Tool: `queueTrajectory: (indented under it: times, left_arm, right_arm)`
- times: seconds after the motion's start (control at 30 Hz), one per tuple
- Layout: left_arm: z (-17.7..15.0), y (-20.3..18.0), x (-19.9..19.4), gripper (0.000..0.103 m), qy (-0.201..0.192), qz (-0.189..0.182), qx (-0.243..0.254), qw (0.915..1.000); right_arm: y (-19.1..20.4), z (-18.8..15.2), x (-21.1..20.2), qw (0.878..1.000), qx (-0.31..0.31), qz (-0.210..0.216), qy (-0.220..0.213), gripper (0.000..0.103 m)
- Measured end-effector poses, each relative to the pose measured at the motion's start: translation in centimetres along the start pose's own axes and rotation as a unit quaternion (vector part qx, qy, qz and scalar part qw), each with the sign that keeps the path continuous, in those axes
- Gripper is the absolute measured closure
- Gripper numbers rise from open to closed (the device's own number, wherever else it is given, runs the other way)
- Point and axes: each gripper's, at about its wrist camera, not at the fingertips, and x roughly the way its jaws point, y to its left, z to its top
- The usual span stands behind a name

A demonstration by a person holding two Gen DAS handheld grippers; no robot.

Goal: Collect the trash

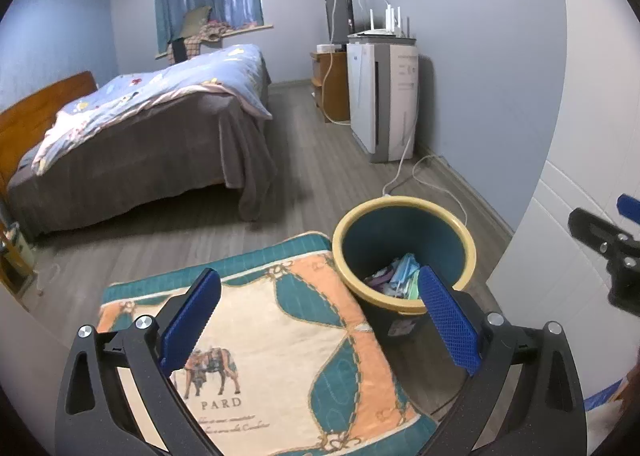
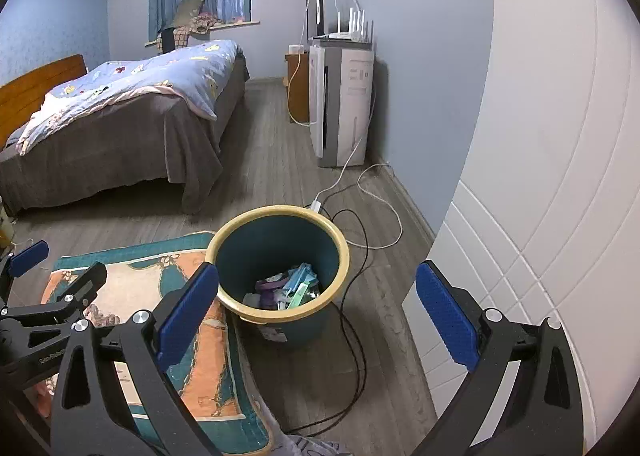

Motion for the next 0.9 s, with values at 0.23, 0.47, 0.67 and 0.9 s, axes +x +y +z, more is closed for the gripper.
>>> queueTrajectory:
  times: [0.23,0.47,0.67,0.9]
  left_arm:
    - [-0.09,-0.19,0.00,0.005,0.004,0.007,0.007,0.9999]
    - [-0.20,-0.05,-0.12,0.005,0.003,0.008,0.008,0.9999]
    - [-0.22,-0.04,-0.12,0.005,0.004,0.008,0.008,0.9999]
    - [-0.23,-0.01,-0.14,0.005,0.003,0.007,0.008,0.9999]
  right_arm:
    - [-0.21,-0.07,-0.35,1.000,0.005,0.001,-0.003,0.006]
    - [0.10,-0.10,-0.64,1.000,-0.002,0.002,-0.005,0.006]
    - [0.15,-0.05,-0.72,1.000,-0.002,0.002,-0.006,0.006]
    - [0.23,0.04,-0.66,1.000,-0.003,0.002,-0.005,0.006]
